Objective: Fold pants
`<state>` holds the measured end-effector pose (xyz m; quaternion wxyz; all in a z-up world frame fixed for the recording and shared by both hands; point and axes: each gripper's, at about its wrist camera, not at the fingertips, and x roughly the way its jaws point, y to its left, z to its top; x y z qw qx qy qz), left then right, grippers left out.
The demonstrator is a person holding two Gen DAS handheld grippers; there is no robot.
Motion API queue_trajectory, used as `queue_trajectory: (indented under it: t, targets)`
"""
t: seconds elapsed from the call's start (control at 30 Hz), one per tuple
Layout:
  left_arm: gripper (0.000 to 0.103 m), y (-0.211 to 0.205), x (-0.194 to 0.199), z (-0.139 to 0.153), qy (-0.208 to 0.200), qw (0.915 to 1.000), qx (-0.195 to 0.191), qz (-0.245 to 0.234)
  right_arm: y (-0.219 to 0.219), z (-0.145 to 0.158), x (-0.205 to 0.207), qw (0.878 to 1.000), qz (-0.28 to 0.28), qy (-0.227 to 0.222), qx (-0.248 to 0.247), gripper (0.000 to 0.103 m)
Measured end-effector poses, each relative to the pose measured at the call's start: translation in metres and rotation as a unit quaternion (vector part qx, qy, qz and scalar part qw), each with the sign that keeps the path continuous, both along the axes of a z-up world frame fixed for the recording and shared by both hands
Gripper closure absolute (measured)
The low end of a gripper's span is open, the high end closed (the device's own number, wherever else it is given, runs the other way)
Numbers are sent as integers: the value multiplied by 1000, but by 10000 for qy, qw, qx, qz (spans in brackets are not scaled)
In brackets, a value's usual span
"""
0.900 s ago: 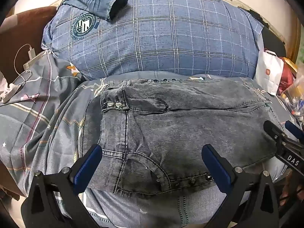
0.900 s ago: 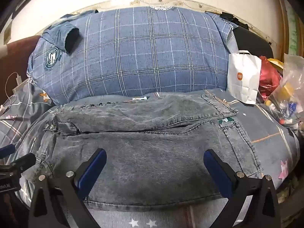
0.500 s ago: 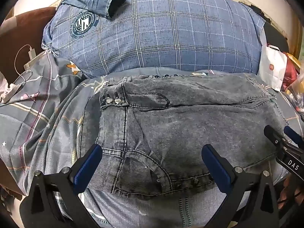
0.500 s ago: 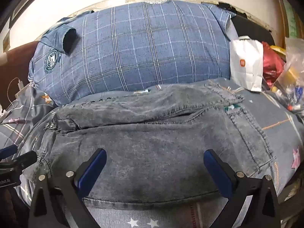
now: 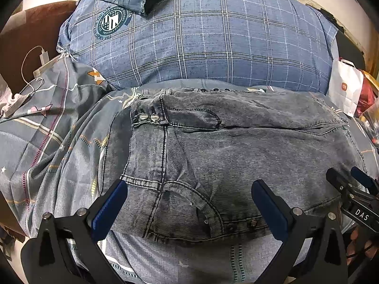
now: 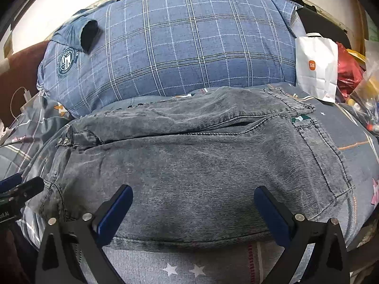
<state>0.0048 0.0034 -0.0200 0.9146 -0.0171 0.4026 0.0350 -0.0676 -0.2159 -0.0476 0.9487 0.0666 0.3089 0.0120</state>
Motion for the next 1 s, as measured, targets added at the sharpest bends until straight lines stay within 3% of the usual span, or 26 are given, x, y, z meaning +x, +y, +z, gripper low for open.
queue_trajectory:
  t: [1.0]
  targets:
    - [0,3,2,-6,86,10000,18,-7,-1,-2,-1,10000,23,-6,47,0]
